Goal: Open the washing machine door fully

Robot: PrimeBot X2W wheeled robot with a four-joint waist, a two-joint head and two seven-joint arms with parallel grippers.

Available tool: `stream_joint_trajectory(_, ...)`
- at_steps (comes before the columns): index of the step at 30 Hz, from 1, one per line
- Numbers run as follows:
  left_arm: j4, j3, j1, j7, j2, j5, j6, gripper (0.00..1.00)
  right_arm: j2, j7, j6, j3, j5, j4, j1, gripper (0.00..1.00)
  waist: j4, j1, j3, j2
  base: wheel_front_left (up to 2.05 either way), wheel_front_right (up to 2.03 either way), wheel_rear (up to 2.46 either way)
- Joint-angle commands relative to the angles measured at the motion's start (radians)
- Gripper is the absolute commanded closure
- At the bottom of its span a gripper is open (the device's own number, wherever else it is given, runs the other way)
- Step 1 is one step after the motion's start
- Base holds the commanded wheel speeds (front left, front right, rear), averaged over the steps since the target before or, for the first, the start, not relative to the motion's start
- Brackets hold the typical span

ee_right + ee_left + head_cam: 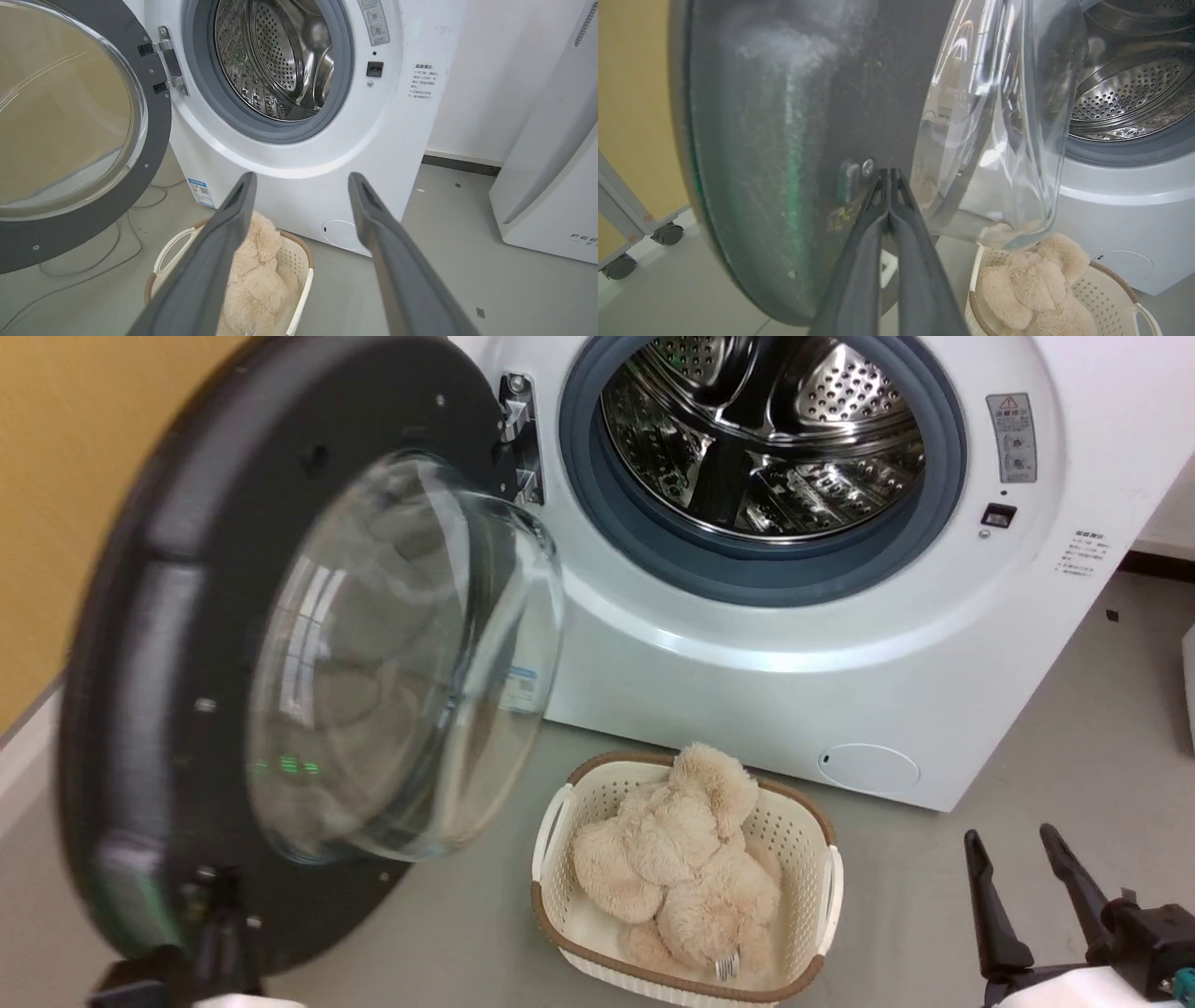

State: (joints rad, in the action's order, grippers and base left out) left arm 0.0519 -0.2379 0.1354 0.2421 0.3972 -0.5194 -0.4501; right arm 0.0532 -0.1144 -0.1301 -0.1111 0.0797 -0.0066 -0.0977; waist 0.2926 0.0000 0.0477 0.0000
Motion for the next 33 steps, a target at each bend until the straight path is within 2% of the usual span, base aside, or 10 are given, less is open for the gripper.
stream_joint_trajectory(1, -0.017, 0.02, -0.011, 0.009, 0.007, -0.009, 0.009, 1.0, -0.003, 0.005, -0.001, -0.004, -0.005, -0.008, 0.001, 0.0, -0.004, 0.0, 0.006, 0.0, 0.0, 0.0, 0.0)
stream_joint_trajectory(9, -0.17, 0.168, -0.086, 0.019, 0.009, -0.043, 0.096, 1.0, -0.003, 0.016, -0.001, -0.015, -0.008, -0.03, 0.009, 0.0, -0.02, 0.0, 0.03, 0.0, 0.0, 0.0, 0.0)
stream_joint_trajectory(15, -0.257, 0.268, -0.14, 0.019, -0.028, 0.003, 0.165, 1.0, -0.003, 0.022, -0.001, -0.019, -0.009, -0.037, 0.017, 0.0, -0.024, 0.0, 0.042, 0.0, 0.0, 0.0, 0.0)
stream_joint_trajectory(16, -0.281, 0.299, -0.152, 0.019, -0.043, 0.022, 0.188, 1.0, -0.003, 0.023, -0.001, -0.02, -0.008, -0.036, 0.019, 0.0, -0.025, 0.0, 0.041, 0.0, 0.0, 0.0, 0.0)
stream_joint_trajectory(19, -0.308, 0.33, -0.158, 0.02, -0.073, 0.056, 0.221, 1.0, -0.003, 0.023, -0.001, -0.018, -0.007, -0.033, 0.019, 0.0, -0.029, 0.0, 0.036, 0.0, 0.0, 0.0, 0.0)
stream_joint_trajectory(26, -0.283, 0.395, -0.086, 0.02, -0.171, 0.128, 0.261, 1.0, -0.003, 0.018, -0.001, 0.005, 0.003, -0.011, 0.007, 0.0, -0.051, 0.0, -0.011, 0.0, 0.0, 0.0, 0.0)
stream_joint_trajectory(31, -0.217, 0.392, 0.004, 0.02, -0.261, 0.183, 0.292, 1.0, -0.003, 0.014, -0.001, 0.022, 0.012, -0.004, -0.008, 0.0, -0.068, 0.0, -0.031, 0.0, 0.0, 0.0, 0.0)
stream_joint_trajectory(33, -0.198, 0.389, 0.031, 0.02, -0.285, 0.199, 0.299, 0.65, -0.003, 0.014, -0.001, 0.032, 0.013, 0.0, -0.012, 0.0, -0.077, 0.0, -0.037, 0.0, 0.0, 0.0, 0.0)
